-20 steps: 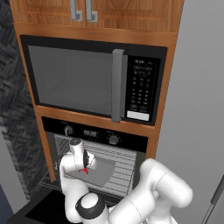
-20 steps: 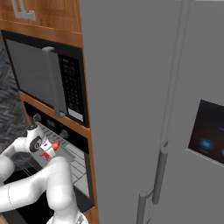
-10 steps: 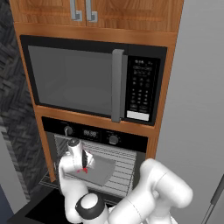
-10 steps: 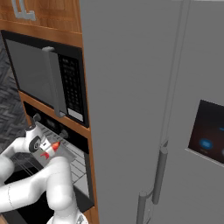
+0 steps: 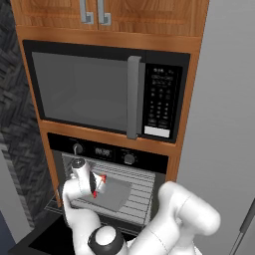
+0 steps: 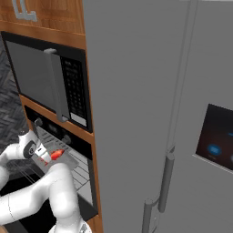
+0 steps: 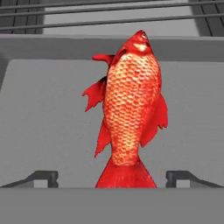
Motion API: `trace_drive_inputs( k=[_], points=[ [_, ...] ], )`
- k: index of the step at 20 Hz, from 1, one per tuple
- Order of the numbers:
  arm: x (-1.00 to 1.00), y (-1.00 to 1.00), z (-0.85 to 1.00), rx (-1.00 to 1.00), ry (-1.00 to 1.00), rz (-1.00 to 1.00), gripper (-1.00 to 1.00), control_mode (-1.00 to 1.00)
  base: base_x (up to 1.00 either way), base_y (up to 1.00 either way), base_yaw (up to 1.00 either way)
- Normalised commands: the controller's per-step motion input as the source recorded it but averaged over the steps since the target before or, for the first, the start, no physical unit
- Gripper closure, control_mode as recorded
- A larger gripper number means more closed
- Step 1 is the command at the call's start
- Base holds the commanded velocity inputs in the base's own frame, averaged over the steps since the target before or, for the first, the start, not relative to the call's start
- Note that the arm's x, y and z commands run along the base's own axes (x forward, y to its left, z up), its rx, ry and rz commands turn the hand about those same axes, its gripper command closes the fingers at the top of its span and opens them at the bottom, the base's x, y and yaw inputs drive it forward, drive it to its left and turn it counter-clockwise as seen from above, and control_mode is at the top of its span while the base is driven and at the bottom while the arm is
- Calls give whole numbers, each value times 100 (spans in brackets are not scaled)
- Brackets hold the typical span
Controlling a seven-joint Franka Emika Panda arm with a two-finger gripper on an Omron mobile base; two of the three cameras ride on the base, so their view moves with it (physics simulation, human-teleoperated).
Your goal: Place the fish on the rack of the oven.
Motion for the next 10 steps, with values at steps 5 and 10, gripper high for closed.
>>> trace_drive_inputs(
  k=[5, 10],
  points=[
    [-72, 5, 50, 0, 0, 0, -100, -100, 0, 0, 0],
    [-97, -32, 39, 2, -1, 0, -100, -100, 0, 0, 0]
  ],
)
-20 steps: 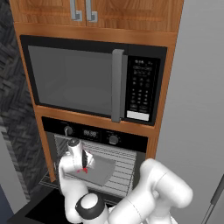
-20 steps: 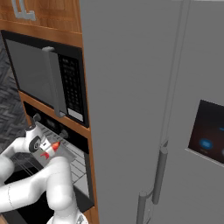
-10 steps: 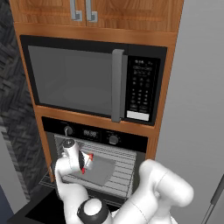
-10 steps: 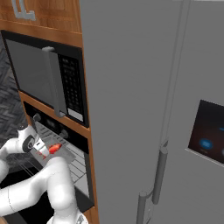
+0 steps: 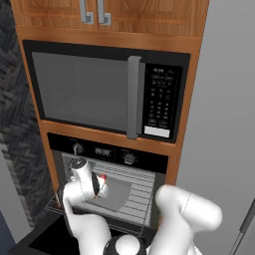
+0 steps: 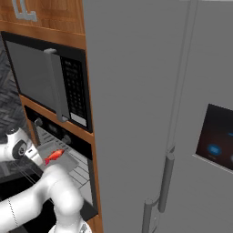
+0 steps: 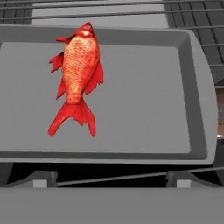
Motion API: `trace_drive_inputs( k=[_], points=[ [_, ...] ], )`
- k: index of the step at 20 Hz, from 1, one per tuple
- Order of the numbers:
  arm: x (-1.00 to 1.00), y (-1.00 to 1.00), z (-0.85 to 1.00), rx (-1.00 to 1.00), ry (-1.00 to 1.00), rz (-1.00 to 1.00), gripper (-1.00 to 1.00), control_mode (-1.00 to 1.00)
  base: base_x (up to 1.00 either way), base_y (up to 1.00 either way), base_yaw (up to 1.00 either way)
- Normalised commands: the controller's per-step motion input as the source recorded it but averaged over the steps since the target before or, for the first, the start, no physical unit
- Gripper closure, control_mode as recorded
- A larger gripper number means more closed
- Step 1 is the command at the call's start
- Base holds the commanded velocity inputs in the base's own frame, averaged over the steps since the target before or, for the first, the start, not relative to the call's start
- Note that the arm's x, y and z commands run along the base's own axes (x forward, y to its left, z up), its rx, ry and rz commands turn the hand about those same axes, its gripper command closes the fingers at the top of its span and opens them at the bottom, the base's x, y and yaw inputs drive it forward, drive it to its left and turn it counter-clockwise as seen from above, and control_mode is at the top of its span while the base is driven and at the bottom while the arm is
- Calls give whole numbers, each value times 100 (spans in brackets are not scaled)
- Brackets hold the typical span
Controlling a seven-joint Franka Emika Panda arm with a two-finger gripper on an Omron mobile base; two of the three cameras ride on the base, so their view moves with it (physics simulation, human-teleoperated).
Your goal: Place the fish on the rack of the oven.
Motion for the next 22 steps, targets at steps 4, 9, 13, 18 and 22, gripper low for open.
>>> trace_drive_inputs(
  k=[4, 9, 13, 18, 22],
  points=[
    [-100, -67, 63, 14, -9, 0, -100, -100, 0, 0, 0],
    [-100, -88, 64, 17, -11, 0, -100, -100, 0, 0, 0],
    [-84, -64, 51, 5, -9, 0, -100, -100, 0, 0, 0],
    [-38, -11, 26, -8, -1, 0, -100, -100, 0, 0, 0],
    [-11, 0, 37, -13, 0, 0, -100, -100, 0, 0, 0]
  ],
)
